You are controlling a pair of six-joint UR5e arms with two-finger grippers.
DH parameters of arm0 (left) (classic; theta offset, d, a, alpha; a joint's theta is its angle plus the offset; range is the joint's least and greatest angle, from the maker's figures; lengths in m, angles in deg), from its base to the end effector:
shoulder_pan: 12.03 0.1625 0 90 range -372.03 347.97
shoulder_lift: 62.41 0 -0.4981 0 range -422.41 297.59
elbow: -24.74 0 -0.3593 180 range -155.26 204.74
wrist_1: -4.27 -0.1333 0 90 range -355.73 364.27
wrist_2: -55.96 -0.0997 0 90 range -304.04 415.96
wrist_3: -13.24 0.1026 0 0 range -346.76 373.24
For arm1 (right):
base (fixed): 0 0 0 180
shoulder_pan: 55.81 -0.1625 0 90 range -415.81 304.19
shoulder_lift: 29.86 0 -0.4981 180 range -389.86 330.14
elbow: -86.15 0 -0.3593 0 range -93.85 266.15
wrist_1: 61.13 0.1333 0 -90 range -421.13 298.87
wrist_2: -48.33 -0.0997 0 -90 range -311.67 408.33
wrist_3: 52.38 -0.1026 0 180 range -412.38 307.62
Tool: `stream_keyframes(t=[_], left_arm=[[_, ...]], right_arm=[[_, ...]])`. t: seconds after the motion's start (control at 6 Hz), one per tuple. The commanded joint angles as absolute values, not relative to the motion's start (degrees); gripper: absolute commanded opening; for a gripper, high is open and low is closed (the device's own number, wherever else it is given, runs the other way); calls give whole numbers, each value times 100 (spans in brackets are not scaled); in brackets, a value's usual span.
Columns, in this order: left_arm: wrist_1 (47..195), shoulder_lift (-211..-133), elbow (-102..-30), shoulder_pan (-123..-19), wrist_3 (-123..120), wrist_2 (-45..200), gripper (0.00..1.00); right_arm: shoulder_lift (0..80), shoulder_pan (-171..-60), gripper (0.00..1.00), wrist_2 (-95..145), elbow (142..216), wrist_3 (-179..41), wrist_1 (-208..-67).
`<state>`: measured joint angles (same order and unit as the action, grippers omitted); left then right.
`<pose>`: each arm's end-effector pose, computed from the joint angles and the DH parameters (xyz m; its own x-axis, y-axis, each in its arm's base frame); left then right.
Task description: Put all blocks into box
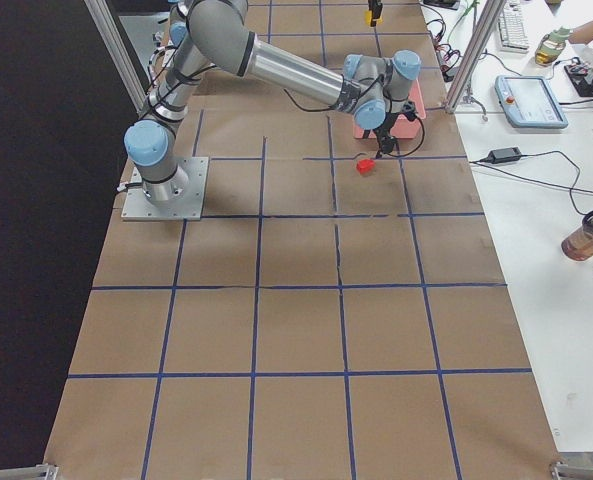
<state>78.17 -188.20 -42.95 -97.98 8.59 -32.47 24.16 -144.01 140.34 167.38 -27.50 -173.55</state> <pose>-0.0832 -0.7527 0.3849 -0.9882 -0.1499 0.0310 -0.1512 0.9876 -0.0433 0.1076 -0.7067 0.2908 -0.9194 -0.3932 -0.0034 -0.3919 0.9156 0.0905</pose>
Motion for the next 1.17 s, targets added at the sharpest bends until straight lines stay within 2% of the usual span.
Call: stream_keyframes(t=[0.0, 0.17, 0.33, 0.5, 0.67, 0.83, 1.0], left_arm=[[7837, -19220, -3463, -10359, -744, -2582, 0], [7654, -19388, -3355, -10579, -1273, -2247, 0], [7330, -19590, -3397, -10903, -1313, -2296, 0], [7379, -19653, -3415, -11080, -1304, -2609, 22], [7397, -19679, -3450, -11134, -1304, -2673, 99], [7562, -19549, -3494, -11152, -1287, -2691, 100], [7868, -19191, -3712, -11170, -1200, -2692, 100]], right_arm=[[2366, -14371, 99, 14052, 17218, -2759, -18274], [2314, -14370, 99, 14052, 17219, -2794, -18330], [2270, -14301, 82, 14052, 17219, -2821, -18322], [2261, -14239, 61, 14052, 17219, -2812, -18295], [2261, -14239, 39, 14052, 17219, -2821, -18260], [2261, -14230, 20, 14052, 17210, -2821, -18251], [2295, -14230, 11, 14052, 17106, -2821, -18242]])
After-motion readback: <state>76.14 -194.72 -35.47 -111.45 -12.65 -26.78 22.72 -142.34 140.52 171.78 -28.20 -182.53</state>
